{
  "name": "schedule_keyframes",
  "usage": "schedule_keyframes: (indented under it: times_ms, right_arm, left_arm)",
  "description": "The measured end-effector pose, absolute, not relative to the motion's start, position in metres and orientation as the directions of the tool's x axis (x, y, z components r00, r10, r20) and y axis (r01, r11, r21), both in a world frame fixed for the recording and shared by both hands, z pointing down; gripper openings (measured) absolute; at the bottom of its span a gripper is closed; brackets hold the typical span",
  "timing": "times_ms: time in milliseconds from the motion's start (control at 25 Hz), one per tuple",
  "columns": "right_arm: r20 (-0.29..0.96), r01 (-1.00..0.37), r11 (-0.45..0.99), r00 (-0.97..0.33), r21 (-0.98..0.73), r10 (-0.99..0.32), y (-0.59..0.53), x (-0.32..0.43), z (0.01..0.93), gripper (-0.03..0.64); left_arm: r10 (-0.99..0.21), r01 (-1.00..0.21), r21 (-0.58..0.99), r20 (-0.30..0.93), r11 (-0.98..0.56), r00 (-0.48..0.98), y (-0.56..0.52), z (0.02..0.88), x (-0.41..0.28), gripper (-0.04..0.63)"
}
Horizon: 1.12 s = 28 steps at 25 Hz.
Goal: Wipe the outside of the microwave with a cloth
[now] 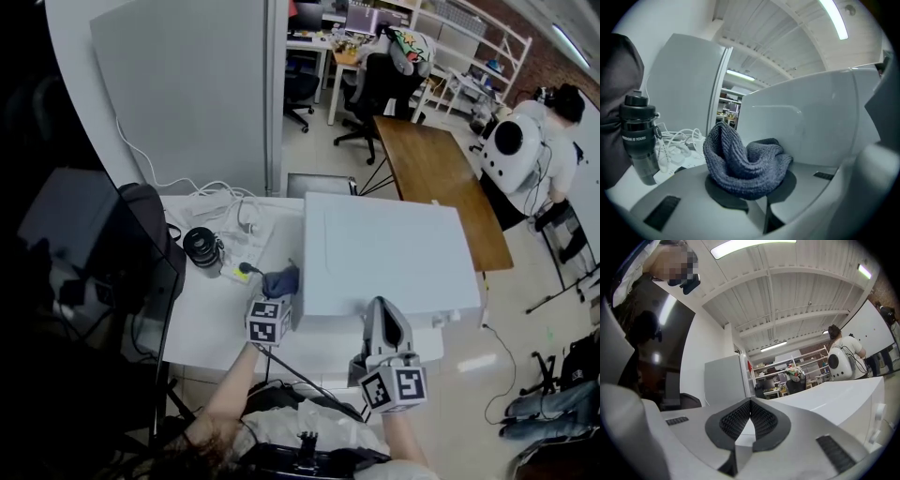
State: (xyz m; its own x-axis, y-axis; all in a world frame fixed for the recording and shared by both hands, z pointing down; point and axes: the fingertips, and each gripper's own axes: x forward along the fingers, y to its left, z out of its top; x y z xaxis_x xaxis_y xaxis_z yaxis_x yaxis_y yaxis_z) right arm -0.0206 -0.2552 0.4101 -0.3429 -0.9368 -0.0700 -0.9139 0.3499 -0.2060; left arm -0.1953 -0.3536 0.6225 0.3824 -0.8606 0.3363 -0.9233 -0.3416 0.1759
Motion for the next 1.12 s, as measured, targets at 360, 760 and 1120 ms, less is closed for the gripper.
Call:
schedule_keyframes:
  times_ms: [360, 760, 1120]
  right_arm:
    - [-0.06, -0.939, 0.285, -0.278, -0.192, -0.959, -0.261, -0.004, 0.41, 0.017]
    - [-0.054, -0.936, 0.282, -0.277, -0.209, -0.959, -0.268, 0.003, 0.411, 0.017]
    - [-0.038, -0.922, 0.304, -0.304, -0.239, -0.952, -0.264, -0.001, 0.421, 0.017]
  left_arm:
    - [-0.892, -0.939, 0.122, 0.292, -0.322, 0.344, -0.41, 0.618, -0.201, 0.049]
    - [-0.898, -0.944, 0.143, 0.295, -0.298, 0.327, -0.404, 0.614, -0.211, 0.049]
    - [-0.883, -0.938, 0.211, 0.328, -0.276, 0.334, -0.302, 0.613, -0.212, 0.049]
